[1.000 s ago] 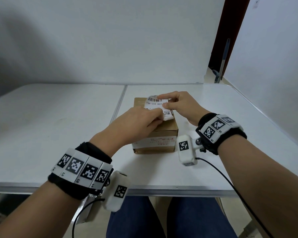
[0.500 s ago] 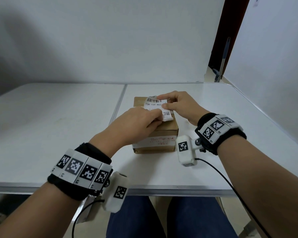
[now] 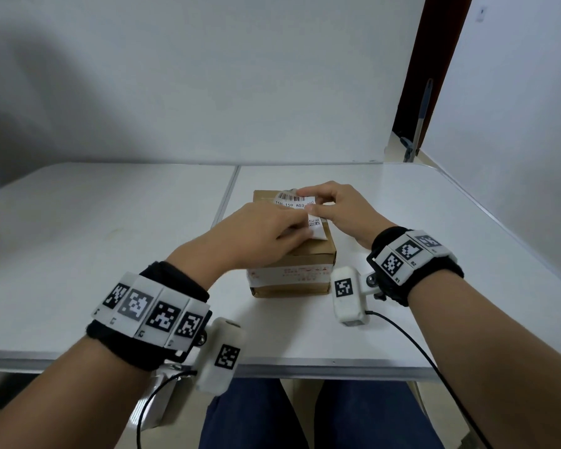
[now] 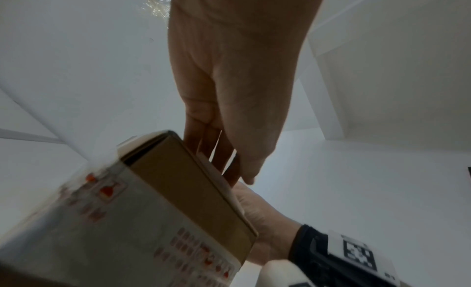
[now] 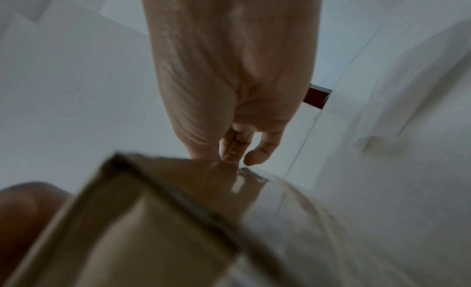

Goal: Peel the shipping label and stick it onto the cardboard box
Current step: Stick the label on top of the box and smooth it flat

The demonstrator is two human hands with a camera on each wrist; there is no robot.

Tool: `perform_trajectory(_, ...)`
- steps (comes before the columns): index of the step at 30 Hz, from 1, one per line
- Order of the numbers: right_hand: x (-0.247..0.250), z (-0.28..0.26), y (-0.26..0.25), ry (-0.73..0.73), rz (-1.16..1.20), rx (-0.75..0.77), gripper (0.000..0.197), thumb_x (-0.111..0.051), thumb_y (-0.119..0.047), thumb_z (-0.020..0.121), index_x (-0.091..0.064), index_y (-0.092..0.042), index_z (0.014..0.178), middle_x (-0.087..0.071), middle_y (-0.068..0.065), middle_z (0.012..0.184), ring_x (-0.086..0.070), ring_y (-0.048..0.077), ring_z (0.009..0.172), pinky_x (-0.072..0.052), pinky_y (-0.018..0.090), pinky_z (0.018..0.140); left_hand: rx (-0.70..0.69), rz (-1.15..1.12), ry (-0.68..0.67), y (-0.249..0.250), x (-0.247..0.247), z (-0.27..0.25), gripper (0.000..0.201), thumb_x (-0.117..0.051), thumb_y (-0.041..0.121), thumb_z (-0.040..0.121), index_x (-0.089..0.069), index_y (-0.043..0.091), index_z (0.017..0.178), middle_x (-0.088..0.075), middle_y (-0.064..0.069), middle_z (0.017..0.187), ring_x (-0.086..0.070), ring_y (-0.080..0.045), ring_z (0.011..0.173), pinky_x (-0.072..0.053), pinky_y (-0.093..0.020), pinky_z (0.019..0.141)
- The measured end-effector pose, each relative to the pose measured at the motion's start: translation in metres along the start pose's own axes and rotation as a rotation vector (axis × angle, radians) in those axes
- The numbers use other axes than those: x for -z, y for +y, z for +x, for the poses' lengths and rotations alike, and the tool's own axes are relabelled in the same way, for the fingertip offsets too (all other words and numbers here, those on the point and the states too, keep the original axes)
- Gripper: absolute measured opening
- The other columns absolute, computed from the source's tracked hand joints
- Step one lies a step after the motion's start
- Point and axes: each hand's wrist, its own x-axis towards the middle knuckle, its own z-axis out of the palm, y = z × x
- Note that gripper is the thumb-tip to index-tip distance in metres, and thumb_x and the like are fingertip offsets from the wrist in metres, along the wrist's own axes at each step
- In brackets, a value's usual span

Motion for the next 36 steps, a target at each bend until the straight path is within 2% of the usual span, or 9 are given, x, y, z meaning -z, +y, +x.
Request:
perform_trajectory(4,0.000,-0.001,0.000,0.001,-0.020,0.011,0.032,-0.065,-0.011,0.086,-0.071,-0.022,0.116,-0.056,-0.003,0.090,-0.056,0.011,0.091,-0.047,0.043,0.099,0.071,-0.140,0.003,-0.006,0.005,0.011,0.029,-0.033,0.036,0.102,-0.060,0.025,0.105,-0.058,0.020,0.082,-0.055,-0.003,0.075,-0.034,-0.008,0.063)
perform_trajectory(7,-0.001,-0.001,0.001,-0.011,-0.029,0.010,0.031,-0.066,-0.016,0.086,-0.071,-0.024,0.115,-0.057,-0.002,0.091,-0.058,0.015,0.098,-0.048,0.044,0.099,0.082,-0.160,0.032,-0.017,0.002,0.018,0.023,-0.049,0.023,0.098,-0.064,0.027,0.114,-0.065,0.017,0.090,-0.058,-0.006,0.083,-0.035,-0.009,0.065)
perform_trajectory(10,-0.001,-0.001,0.001,-0.002,-0.048,0.007,0.031,-0.067,-0.019,0.086,-0.071,-0.025,0.116,-0.056,-0.007,0.089,-0.057,0.015,0.101,-0.045,0.043,0.101,0.089,-0.187,0.024,-0.025,-0.002,0.024,0.015,-0.061,0.018,0.090,-0.073,0.021,0.099,-0.068,0.010,0.094,-0.056,-0.003,0.082,-0.035,-0.003,0.068)
perform_trajectory(13,-0.001,-0.002,0.000,0.009,-0.060,0.021,0.028,-0.067,-0.020,0.087,-0.071,-0.024,0.115,-0.057,-0.005,0.091,-0.056,0.012,0.100,-0.045,0.035,0.101,0.090,-0.235,0.003,-0.026,-0.004,0.027,0.007,-0.066,0.020,0.086,-0.072,0.021,0.091,-0.059,0.017,0.084,-0.055,-0.001,0.077,-0.036,-0.005,0.068)
perform_trajectory(17,-0.001,-0.004,0.000,0.029,-0.066,0.028,0.024,-0.065,-0.021,0.089,-0.072,-0.022,0.111,-0.060,-0.005,0.104,-0.057,0.010,0.102,-0.044,0.027,0.096,0.114,-0.297,0.043,-0.029,-0.010,0.023,0.012,-0.068,0.028,0.086,-0.072,0.023,0.096,-0.061,0.014,0.093,-0.056,0.001,0.084,-0.035,0.002,0.073)
perform_trajectory(20,0.003,-0.003,-0.007,0.023,0.027,-0.039,0.023,-0.060,-0.013,0.092,-0.072,-0.017,0.111,-0.061,-0.016,0.100,-0.058,0.009,0.100,-0.046,0.028,0.095,0.163,-0.287,0.025,-0.034,-0.012,0.021,0.019,-0.068,0.038,0.084,-0.070,0.032,0.102,-0.061,0.013,0.105,-0.055,-0.003,0.093,-0.035,-0.001,0.074)
perform_trajectory(24,0.017,-0.007,-0.012,0.029,0.067,-0.064,0.023,-0.059,-0.021,0.093,-0.072,-0.018,0.112,-0.062,-0.012,0.111,-0.057,0.019,0.110,-0.046,0.029,0.089,0.228,-0.360,0.032,-0.040,-0.015,0.018,0.027,-0.069,0.043,0.081,-0.069,0.034,0.107,-0.059,0.016,0.114,-0.054,-0.002,0.102,-0.033,-0.002,0.078)
perform_trajectory(30,0.014,-0.031,-0.008,-0.044,-0.078,0.032,0.032,-0.044,-0.035,0.100,-0.073,-0.026,0.110,-0.065,-0.008,0.120,-0.058,0.002,0.107,-0.042,0.027,0.100,0.270,-0.353,0.023,-0.044,-0.020,0.019,0.046,-0.067,0.049,0.081,-0.062,0.030,0.123,-0.053,0.013,0.128,-0.050,-0.005,0.112,-0.035,-0.017,0.088)
perform_trajectory(36,0.004,-0.045,-0.020,-0.187,-0.384,0.108,0.047,-0.025,-0.042,0.102,-0.068,-0.032,0.116,-0.066,0.004,0.124,-0.057,0.022,0.115,-0.040,0.036,0.104,0.293,-0.368,0.041,-0.045,-0.024,0.019,0.052,-0.067,0.049,0.080,-0.060,0.026,0.126,-0.051,0.008,0.130,-0.049,-0.008,0.116,-0.035,-0.019,0.093)
